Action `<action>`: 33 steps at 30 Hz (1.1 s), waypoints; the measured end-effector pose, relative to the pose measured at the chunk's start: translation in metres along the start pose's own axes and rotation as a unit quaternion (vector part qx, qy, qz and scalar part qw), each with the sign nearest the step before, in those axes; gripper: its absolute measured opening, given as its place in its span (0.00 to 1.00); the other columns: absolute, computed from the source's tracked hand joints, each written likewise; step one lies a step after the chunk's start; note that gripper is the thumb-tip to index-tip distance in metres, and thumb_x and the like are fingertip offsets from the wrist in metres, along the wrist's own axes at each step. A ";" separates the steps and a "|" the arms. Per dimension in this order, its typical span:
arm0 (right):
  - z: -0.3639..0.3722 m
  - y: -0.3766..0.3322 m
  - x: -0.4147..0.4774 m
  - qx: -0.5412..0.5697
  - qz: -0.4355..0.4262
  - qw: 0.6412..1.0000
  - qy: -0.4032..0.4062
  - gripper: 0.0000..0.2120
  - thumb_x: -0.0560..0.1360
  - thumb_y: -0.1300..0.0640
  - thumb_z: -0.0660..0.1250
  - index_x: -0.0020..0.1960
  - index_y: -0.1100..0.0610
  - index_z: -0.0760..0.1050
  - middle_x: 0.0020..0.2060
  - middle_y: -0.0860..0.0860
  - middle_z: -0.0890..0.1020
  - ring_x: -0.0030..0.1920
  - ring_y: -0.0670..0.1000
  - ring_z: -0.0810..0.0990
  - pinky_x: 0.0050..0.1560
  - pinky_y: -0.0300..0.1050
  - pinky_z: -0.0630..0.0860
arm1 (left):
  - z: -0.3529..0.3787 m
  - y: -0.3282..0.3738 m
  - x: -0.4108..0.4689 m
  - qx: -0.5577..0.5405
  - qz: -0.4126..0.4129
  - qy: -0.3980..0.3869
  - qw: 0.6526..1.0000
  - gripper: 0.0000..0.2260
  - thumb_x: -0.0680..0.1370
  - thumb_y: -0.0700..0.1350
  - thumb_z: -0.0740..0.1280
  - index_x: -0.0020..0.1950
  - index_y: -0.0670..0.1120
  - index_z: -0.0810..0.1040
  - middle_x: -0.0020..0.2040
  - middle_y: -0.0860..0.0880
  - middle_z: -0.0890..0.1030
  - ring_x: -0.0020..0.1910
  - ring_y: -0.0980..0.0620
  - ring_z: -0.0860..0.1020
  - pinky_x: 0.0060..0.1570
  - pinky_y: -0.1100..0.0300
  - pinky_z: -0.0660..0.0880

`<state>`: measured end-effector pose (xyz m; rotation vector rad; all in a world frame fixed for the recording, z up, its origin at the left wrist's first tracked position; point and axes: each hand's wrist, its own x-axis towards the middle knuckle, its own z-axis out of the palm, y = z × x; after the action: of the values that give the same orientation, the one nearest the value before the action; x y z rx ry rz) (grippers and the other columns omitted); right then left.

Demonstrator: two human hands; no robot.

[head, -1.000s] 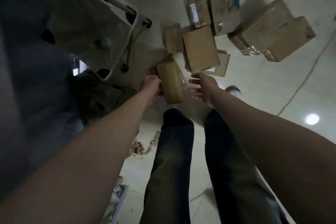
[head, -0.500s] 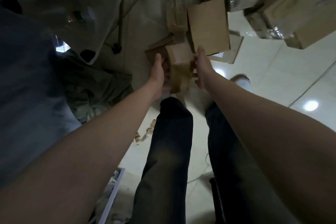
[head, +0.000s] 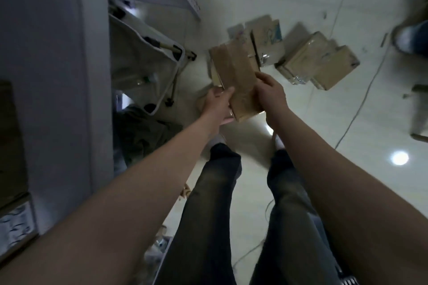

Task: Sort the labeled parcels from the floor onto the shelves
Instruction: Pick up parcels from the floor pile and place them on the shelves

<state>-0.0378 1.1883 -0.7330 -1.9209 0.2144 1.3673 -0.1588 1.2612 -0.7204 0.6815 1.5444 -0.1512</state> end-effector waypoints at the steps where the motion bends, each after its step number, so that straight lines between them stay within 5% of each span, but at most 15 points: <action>1: -0.005 -0.013 -0.014 0.010 -0.019 1.000 0.000 0.17 0.78 0.56 0.66 0.65 0.46 0.81 0.54 0.47 0.84 0.54 0.49 0.83 0.47 0.44 0.80 | 0.000 0.009 -0.015 -0.012 0.018 -0.006 1.000 0.15 0.82 0.54 0.67 0.66 0.53 0.70 0.67 0.48 0.78 0.61 0.47 0.80 0.39 0.55 0.80; 3: -0.018 -0.037 -0.043 0.024 -0.041 0.999 -0.002 0.15 0.76 0.53 0.66 0.61 0.43 0.82 0.56 0.48 0.85 0.58 0.53 0.83 0.55 0.52 0.82 | 0.000 0.026 -0.049 -0.028 0.062 -0.022 0.997 0.12 0.83 0.55 0.66 0.63 0.54 0.69 0.66 0.47 0.78 0.60 0.46 0.81 0.38 0.54 0.82; 6: -0.045 -0.074 -0.085 0.042 -0.070 0.996 -0.017 0.16 0.76 0.54 0.66 0.63 0.47 0.82 0.57 0.51 0.85 0.60 0.55 0.82 0.63 0.59 0.80 | 0.006 0.047 -0.106 -0.039 0.135 -0.025 0.990 0.14 0.83 0.56 0.65 0.65 0.51 0.70 0.61 0.45 0.81 0.58 0.43 0.81 0.49 0.48 0.80; 10: -0.094 -0.120 -0.152 -0.029 -0.157 0.986 -0.042 0.14 0.79 0.55 0.64 0.63 0.47 0.77 0.52 0.51 0.84 0.55 0.55 0.83 0.52 0.57 0.84 | 0.013 0.071 -0.188 -0.097 0.204 0.030 0.974 0.16 0.78 0.49 0.74 0.61 0.50 0.73 0.60 0.48 0.80 0.60 0.45 0.81 0.58 0.43 0.80; 14: -0.140 -0.165 -0.220 -0.083 -0.221 0.968 -0.087 0.11 0.80 0.55 0.66 0.61 0.46 0.74 0.53 0.53 0.85 0.48 0.55 0.85 0.44 0.52 0.83 | 0.026 0.093 -0.273 -0.133 0.254 -0.013 0.958 0.22 0.75 0.50 0.77 0.66 0.53 0.72 0.64 0.48 0.80 0.59 0.46 0.82 0.55 0.43 0.82; 17: -0.164 -0.192 -0.279 -0.056 -0.227 0.961 -0.150 0.13 0.79 0.46 0.69 0.60 0.51 0.75 0.54 0.55 0.84 0.45 0.55 0.84 0.38 0.47 0.81 | 0.035 0.097 -0.335 -0.142 0.306 -0.011 0.941 0.21 0.75 0.51 0.77 0.62 0.57 0.72 0.56 0.54 0.85 0.57 0.46 0.83 0.53 0.44 0.83; 19: -0.174 -0.205 -0.316 -0.062 -0.249 0.948 -0.190 0.24 0.75 0.37 0.73 0.61 0.53 0.74 0.57 0.53 0.85 0.50 0.56 0.86 0.44 0.51 0.83 | 0.033 0.095 -0.379 -0.145 0.331 -0.018 0.932 0.20 0.72 0.55 0.78 0.59 0.61 0.73 0.49 0.60 0.86 0.54 0.49 0.85 0.49 0.48 0.84; 22: -0.177 -0.225 -0.363 -0.063 -0.288 0.928 -0.227 0.29 0.70 0.39 0.76 0.64 0.53 0.73 0.59 0.52 0.85 0.57 0.56 0.85 0.55 0.57 0.82 | 0.020 0.093 -0.436 -0.189 0.366 -0.030 0.911 0.19 0.66 0.59 0.79 0.53 0.65 0.77 0.52 0.56 0.87 0.50 0.51 0.86 0.41 0.53 0.83; 27: -0.159 -0.244 -0.428 -0.083 -0.360 0.873 -0.319 0.25 0.71 0.47 0.76 0.60 0.58 0.73 0.54 0.51 0.88 0.53 0.52 0.86 0.50 0.48 0.80 | -0.020 0.075 -0.516 -0.230 0.432 0.039 0.871 0.19 0.68 0.56 0.79 0.55 0.57 0.77 0.55 0.51 0.87 0.50 0.49 0.86 0.39 0.58 0.80; 33: -0.106 -0.232 -0.510 -0.078 -0.435 0.799 -0.408 0.08 0.78 0.48 0.70 0.43 0.50 0.77 0.48 0.55 0.86 0.48 0.53 0.86 0.44 0.45 0.81 | -0.084 0.018 -0.595 -0.290 0.496 0.105 0.812 0.14 0.78 0.52 0.73 0.62 0.54 0.75 0.56 0.51 0.87 0.52 0.50 0.86 0.42 0.56 0.82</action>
<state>-0.0484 1.1395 -0.1649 -1.0785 -1.0970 1.3874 -0.2565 1.1250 -0.1433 0.9289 1.1519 1.1732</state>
